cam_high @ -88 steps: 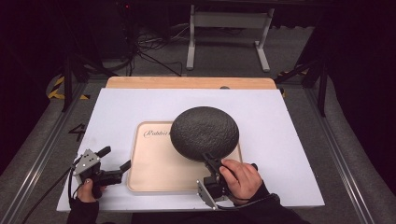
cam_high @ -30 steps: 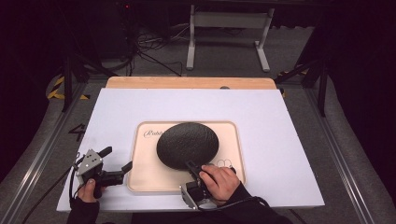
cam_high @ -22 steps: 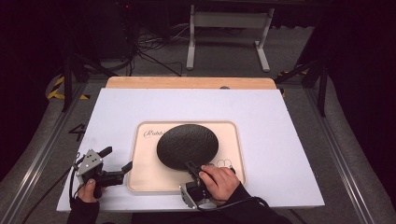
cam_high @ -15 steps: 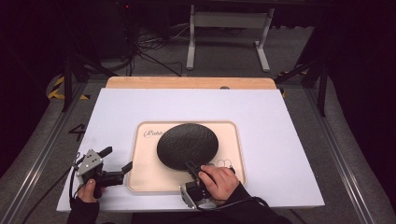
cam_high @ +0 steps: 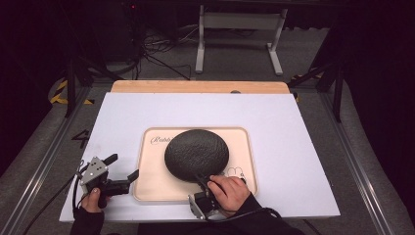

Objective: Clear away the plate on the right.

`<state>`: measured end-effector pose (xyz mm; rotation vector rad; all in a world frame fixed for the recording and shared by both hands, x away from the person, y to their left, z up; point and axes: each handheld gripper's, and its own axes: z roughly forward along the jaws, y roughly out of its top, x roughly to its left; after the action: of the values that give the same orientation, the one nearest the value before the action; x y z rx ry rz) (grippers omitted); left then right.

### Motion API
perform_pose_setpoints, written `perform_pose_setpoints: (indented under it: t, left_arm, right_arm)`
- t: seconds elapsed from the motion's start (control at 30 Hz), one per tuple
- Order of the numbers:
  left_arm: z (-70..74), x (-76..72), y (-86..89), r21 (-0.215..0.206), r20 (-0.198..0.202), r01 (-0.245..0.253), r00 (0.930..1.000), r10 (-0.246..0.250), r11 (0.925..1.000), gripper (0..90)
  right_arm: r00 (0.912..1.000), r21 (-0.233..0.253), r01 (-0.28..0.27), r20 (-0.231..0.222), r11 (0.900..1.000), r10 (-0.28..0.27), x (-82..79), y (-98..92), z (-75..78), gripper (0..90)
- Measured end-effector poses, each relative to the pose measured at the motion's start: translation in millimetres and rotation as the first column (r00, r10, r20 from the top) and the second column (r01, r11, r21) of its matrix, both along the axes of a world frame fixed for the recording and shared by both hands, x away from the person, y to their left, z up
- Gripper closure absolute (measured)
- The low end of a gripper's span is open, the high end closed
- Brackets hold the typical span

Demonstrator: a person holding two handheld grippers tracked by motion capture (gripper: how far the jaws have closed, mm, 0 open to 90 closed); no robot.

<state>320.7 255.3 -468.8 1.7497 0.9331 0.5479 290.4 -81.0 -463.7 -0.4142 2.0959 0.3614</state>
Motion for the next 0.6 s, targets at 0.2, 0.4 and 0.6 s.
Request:
perform_pose_setpoints:
  t: [0.2, 0.4, 0.6]
  left_arm:
    - [0.0, 0.1, 0.2, 0.001, 0.001, 0.003, 1.0000, -0.003, 1.0000, 2.3]
    - [0.0, 0.1, 0.0, 0.001, 0.000, 0.000, 1.0000, 0.000, 1.0000, 2.3]
    - [-0.1, 0.0, -0.1, 0.004, 0.003, -0.002, 1.0000, 0.002, 1.0000, 2.3]
  right_arm:
    - [0.9988, -0.004, 0.011, -0.048, 1.000, -0.011, -0.4, -1.3, -5.0, 78.5]
    - [0.9965, 0.002, 0.016, -0.082, 1.000, -0.016, -2.1, -0.6, -5.3, 75.8]
    - [0.9937, 0.044, 0.004, -0.112, 0.999, 0.001, -8.9, -1.6, 3.3, 70.9]
